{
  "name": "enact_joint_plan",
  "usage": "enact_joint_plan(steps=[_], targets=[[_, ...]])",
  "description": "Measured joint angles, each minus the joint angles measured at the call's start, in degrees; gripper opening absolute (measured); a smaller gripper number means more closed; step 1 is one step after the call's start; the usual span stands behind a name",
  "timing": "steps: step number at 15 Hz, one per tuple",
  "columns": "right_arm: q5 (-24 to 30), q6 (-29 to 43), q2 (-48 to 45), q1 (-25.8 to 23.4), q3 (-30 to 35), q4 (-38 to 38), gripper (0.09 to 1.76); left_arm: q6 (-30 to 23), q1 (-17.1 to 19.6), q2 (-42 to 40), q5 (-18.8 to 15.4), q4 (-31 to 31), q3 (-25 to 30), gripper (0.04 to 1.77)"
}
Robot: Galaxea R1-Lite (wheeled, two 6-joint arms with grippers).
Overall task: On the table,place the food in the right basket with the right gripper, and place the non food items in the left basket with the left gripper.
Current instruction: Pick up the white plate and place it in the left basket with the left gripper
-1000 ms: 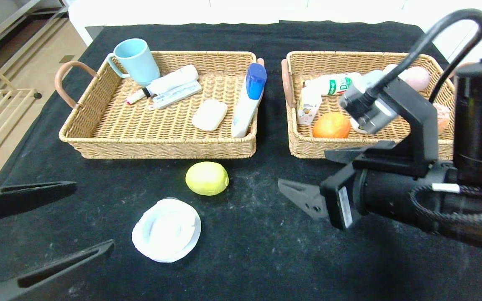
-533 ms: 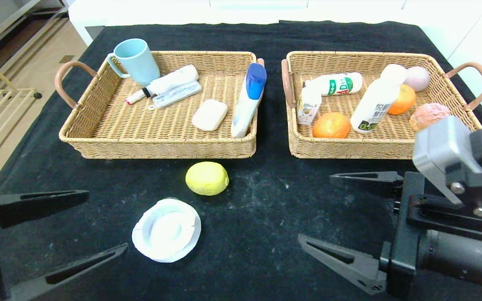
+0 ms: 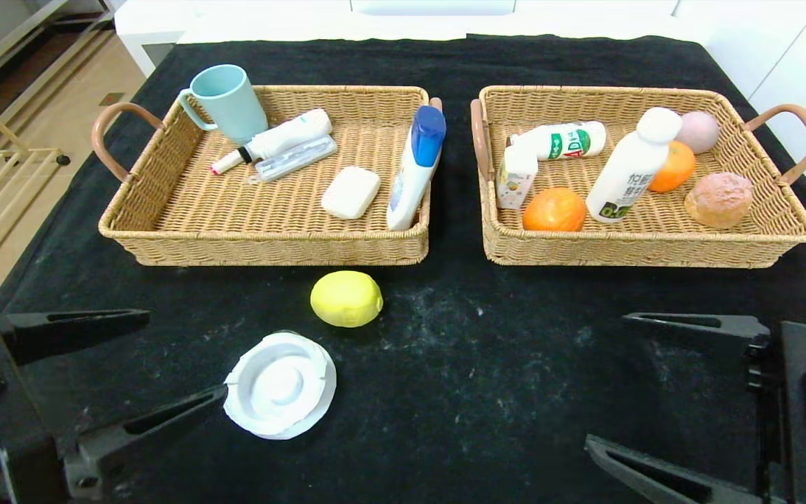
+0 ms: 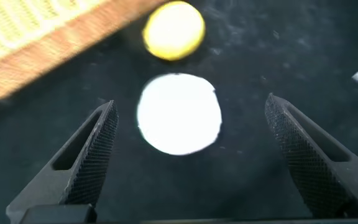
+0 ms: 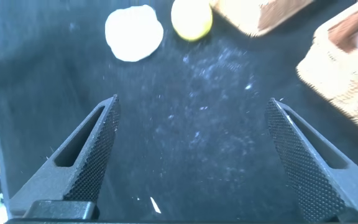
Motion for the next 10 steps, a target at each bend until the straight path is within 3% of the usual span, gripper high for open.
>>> enact_joint_plan(steps=[2, 6, 10], targets=[[0.0, 0.1, -2.0, 0.0, 0.3, 0.3, 1.7, 0.3, 0.0, 1.0, 1.6, 4.4, -3.2, 1.72], [-0.2, 0.2, -3.6, -0.8, 1.1, 0.2, 1.7, 1.6, -0.1, 2.4, 4.9, 20.1, -11.0, 1.72], [-0.3, 0.2, -3.9, -1.7, 1.2, 0.0, 1.7, 0.5, -0.1, 7.5, 7.7, 27.9, -16.0, 1.72]])
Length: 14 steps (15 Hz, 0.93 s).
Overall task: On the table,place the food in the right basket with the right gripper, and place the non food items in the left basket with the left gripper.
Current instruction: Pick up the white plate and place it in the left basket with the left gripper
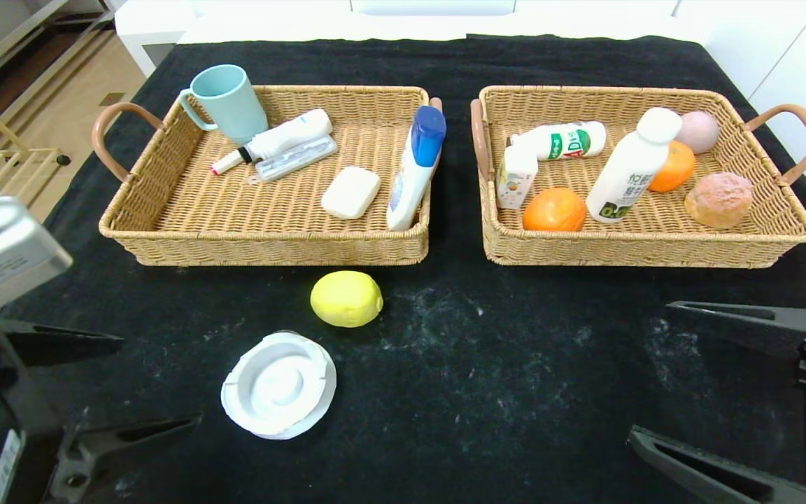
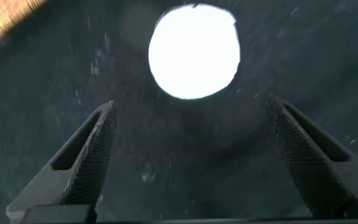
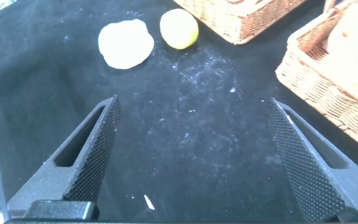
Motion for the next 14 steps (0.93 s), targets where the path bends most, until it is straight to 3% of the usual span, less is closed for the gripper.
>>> enact_joint_plan(steps=[2, 4, 14], targets=[[0.0, 0.0, -0.2, -0.1, 0.0, 0.0, 1.7, -1.8, 0.0, 4.2, 4.7, 0.8, -0.9, 1.72], [0.0, -0.1, -0.4, -0.1, 0.1, -0.1, 1.7, -5.2, 0.1, 8.0, 6.7, 0.8, -1.0, 1.72], [0.0, -0.1, -0.8, -0.2, 0.2, -0.1, 1.7, -14.0, 2.2, 17.2, 7.3, -5.0, -0.4, 1.72]])
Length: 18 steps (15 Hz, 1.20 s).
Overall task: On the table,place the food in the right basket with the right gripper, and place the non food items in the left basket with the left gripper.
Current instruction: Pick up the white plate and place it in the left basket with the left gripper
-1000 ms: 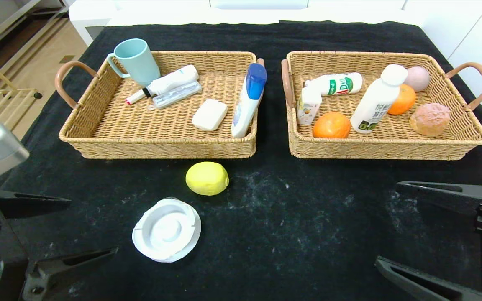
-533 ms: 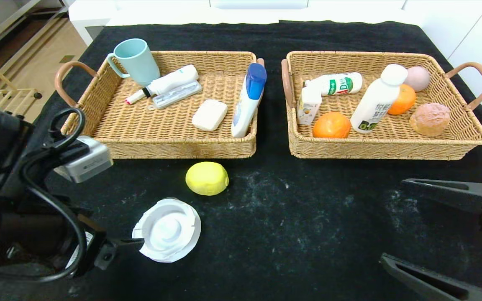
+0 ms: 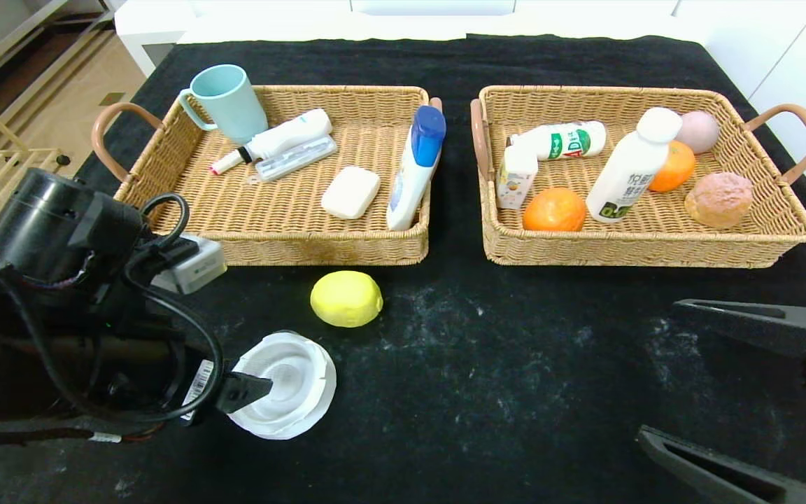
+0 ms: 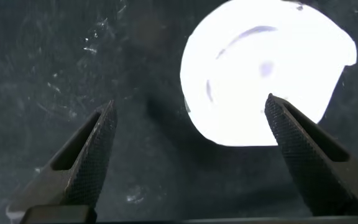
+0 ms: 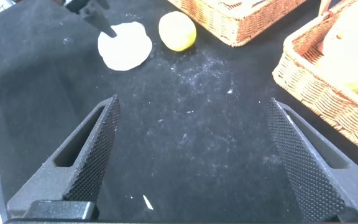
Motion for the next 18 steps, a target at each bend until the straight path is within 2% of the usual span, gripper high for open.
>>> enact_joint_plan(steps=[12, 13, 15, 18], targets=[[0.0, 0.0, 0.2, 0.0, 0.1, 0.0, 1.71, -0.5, 0.6, 2.4, -0.9, -2.8, 1.3, 1.72], [0.0, -0.1, 0.2, 0.0, 0.2, 0.0, 1.71, -0.5, 0.6, 2.5, -0.9, -2.8, 1.4, 1.64], [0.0, -0.2, 0.2, 0.1, 0.3, 0.0, 1.71, -0.4, 0.6, 2.6, -0.9, -2.8, 1.4, 1.3], [0.0, -0.2, 0.2, 0.0, 0.4, 0.0, 1.71, -0.3, 0.6, 2.9, -1.0, -2.8, 1.4, 0.91]])
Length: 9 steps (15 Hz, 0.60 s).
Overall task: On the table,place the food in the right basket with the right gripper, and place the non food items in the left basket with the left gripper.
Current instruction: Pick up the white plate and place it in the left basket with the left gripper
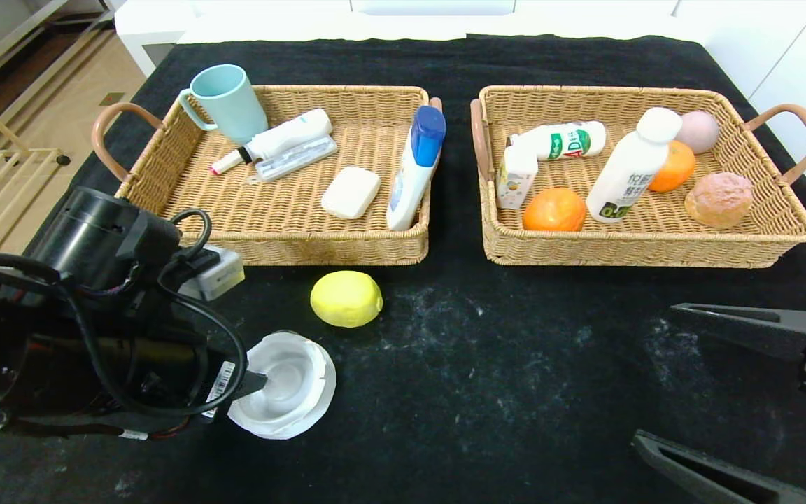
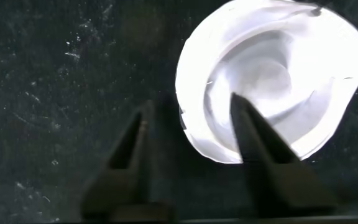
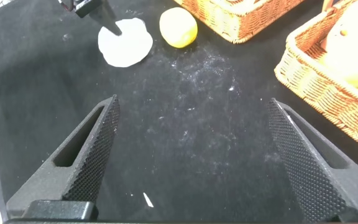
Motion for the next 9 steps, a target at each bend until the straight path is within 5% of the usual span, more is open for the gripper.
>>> enact_joint_plan(steps=[2, 3, 9], targets=[[0.0, 0.0, 0.0, 0.0, 0.0, 0.0, 1.71, 0.0, 0.0, 0.1, 0.0, -0.1, 0.5, 0.6], [0.1, 0.0, 0.0, 0.0, 0.1, 0.0, 1.71, -0.1, 0.0, 0.1, -0.1, -0.1, 0.7, 0.12], [0.0, 0.0, 0.0, 0.0, 0.2, 0.0, 1.71, -0.1, 0.2, 0.4, -0.1, -0.3, 1.4, 0.13]])
